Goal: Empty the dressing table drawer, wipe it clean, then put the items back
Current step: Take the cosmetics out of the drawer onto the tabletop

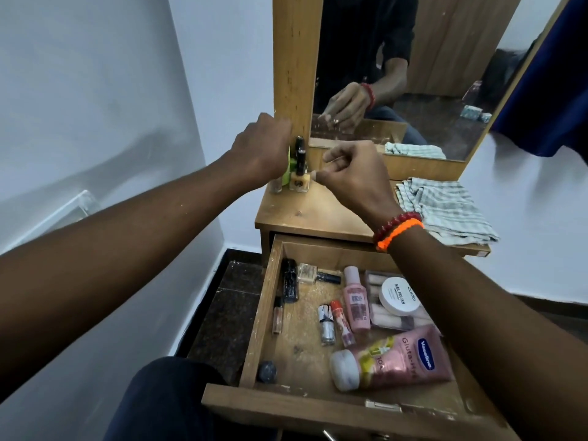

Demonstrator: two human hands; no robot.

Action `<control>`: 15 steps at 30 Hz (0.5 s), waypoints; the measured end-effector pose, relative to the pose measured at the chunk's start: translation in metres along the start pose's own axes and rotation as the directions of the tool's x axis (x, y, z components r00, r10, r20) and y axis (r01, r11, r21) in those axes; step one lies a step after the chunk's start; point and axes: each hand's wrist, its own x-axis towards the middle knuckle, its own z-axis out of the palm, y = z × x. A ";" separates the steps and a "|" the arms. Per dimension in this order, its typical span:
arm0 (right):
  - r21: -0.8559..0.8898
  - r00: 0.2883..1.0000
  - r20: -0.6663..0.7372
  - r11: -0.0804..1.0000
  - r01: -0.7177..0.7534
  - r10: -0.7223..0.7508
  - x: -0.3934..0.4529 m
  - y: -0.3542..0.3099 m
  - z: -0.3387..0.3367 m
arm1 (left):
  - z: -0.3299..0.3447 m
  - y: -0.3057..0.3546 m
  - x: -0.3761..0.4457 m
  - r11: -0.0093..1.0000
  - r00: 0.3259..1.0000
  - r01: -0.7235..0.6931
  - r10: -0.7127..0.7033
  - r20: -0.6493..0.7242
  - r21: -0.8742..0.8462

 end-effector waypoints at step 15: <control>-0.449 0.688 0.663 0.892 0.049 0.295 -0.117 0.050 -0.002 | 0.084 0.041 -0.120 0.997 0.925 -0.030 0.003 0.381 0.066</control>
